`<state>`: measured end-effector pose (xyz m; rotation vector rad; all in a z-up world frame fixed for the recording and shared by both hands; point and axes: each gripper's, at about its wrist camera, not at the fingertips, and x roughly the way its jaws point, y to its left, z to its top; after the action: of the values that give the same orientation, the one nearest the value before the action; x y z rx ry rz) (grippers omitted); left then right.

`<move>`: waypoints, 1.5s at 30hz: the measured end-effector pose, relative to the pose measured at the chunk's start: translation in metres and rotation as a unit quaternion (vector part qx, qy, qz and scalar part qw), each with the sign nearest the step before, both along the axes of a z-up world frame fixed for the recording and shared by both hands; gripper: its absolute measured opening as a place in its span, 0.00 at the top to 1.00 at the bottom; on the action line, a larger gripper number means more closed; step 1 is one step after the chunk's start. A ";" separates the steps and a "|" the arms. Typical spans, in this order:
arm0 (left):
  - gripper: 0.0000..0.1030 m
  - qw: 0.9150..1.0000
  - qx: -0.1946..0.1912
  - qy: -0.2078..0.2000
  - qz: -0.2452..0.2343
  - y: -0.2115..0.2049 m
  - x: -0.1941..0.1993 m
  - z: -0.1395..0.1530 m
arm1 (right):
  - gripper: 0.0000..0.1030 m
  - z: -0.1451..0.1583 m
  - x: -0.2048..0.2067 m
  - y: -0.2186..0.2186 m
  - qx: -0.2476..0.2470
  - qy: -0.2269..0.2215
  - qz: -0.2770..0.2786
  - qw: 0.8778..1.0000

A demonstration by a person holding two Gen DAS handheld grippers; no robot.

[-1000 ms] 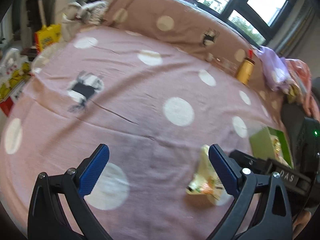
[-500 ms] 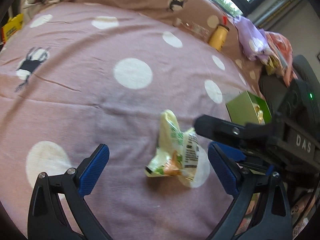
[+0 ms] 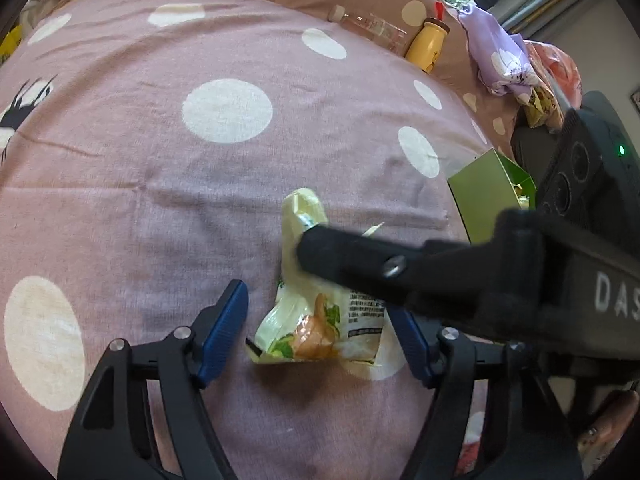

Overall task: Organize snacks
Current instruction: 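Grasp the yellow-green chip bag with the right gripper and lift it, then carry the yellow-green chip bag with the right gripper over the box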

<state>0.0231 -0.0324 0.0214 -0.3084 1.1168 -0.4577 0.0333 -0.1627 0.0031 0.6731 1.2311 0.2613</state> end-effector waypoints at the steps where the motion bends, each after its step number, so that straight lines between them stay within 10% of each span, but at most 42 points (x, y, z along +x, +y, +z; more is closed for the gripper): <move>1: 0.41 1.000 0.000 -0.002 -0.004 -0.001 0.000 0.000 | 0.27 -0.001 0.001 0.002 0.004 0.001 0.006 1.000; 25: 0.53 0.999 -0.029 -0.008 0.018 0.002 -0.007 -0.001 | 0.35 -0.001 -0.006 0.015 -0.018 -0.024 0.002 1.000; 45: 0.62 0.987 -0.022 -0.150 0.055 0.014 -0.028 0.039 | 0.48 0.051 -0.026 0.034 -0.044 -0.181 0.020 0.982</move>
<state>-0.0052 -0.0182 0.0603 -0.3270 0.7933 -0.4149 0.0072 -0.1284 0.0537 0.4988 0.9022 0.3451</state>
